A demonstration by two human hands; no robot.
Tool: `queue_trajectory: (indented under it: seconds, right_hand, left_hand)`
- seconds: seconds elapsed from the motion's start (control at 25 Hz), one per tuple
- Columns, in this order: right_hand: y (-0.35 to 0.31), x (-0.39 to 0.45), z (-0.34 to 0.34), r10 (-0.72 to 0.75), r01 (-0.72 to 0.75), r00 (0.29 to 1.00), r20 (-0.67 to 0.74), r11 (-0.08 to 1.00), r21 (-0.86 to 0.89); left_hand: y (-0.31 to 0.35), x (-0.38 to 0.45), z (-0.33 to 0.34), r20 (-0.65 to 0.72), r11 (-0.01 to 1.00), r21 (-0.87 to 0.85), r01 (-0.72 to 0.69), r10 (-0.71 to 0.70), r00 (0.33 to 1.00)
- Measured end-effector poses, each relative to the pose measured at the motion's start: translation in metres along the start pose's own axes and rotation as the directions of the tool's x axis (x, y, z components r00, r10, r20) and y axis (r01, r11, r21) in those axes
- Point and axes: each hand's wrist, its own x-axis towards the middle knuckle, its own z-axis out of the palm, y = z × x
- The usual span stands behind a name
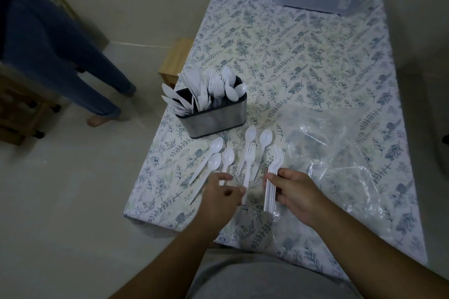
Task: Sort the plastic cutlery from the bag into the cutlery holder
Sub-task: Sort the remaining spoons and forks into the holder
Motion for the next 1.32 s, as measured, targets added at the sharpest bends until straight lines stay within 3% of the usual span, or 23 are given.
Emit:
queue_trajectory:
  seconds: [0.16, 0.32, 0.48, 0.68, 0.76, 0.84, 0.88, 0.92, 1.0, 1.12, 1.2, 1.32]
  right_hand:
    - [-0.002, -0.002, 0.001, 0.023, -0.026, 0.995, 0.096, 0.999, 0.03]
    - [-0.004, -0.007, 0.002, 0.01, -0.016, 0.988, 0.153, 0.999, 0.041]
    - [-0.006, -0.01, 0.002, -0.029, 0.025, 0.984, 0.178, 0.999, 0.027]
    - [-0.008, -0.013, 0.004, -0.034, 0.034, 0.981, 0.193, 0.999, 0.004]
    - [-0.007, -0.014, 0.004, -0.025, 0.028, 0.981, 0.192, 1.0, -0.013]
    - [-0.004, -0.013, 0.004, -0.026, 0.04, 0.983, 0.183, 0.996, -0.077]
    - [-0.002, -0.013, 0.004, -0.037, 0.06, 0.984, 0.175, 0.99, -0.127]
    - [-0.002, -0.015, 0.006, -0.058, 0.089, 0.984, 0.171, 0.98, -0.18]
    - [-0.003, -0.016, 0.009, -0.118, 0.157, 0.981, 0.157, 0.951, -0.266]
    - [-0.007, -0.016, 0.018, -0.239, 0.265, 0.964, 0.116, 0.882, -0.39]
    - [-0.006, -0.014, 0.024, -0.346, 0.34, 0.934, 0.093, 0.774, -0.535]
    - [-0.004, -0.016, 0.03, -0.497, 0.461, 0.855, 0.148, 0.598, -0.656]
  left_hand:
    - [-0.009, -0.004, 0.01, 0.194, 0.982, -0.187, -0.003, 0.04, 0.98]
    - [-0.011, -0.004, 0.015, 0.236, 0.965, -0.262, -0.027, 0.091, 0.967]
    - [-0.008, -0.005, 0.015, 0.184, 0.979, -0.172, -0.107, 0.138, 0.973]
    - [-0.003, -0.009, 0.012, 0.228, 0.974, -0.03, -0.225, 0.226, 0.947]
    - [-0.004, -0.006, 0.008, 0.261, 0.885, 0.194, -0.423, 0.37, 0.892]
    - [-0.003, 0.001, 0.004, 0.332, 0.662, 0.449, -0.6, 0.5, 0.8]
    - [0.0, 0.003, 0.002, 0.351, 0.589, 0.507, -0.629, 0.526, 0.775]
    - [0.005, 0.004, 0.001, 0.342, 0.58, 0.525, -0.623, 0.526, 0.778]
    - [0.017, 0.001, 0.001, 0.226, 0.717, 0.493, -0.493, 0.442, 0.868]
    - [0.029, -0.006, 0.01, 0.011, 0.938, 0.234, -0.257, 0.262, 0.965]
    - [0.034, -0.008, 0.019, -0.039, 0.956, 0.173, -0.238, 0.249, 0.968]
    - [0.041, -0.005, 0.02, -0.08, 0.937, 0.214, -0.275, 0.298, 0.951]
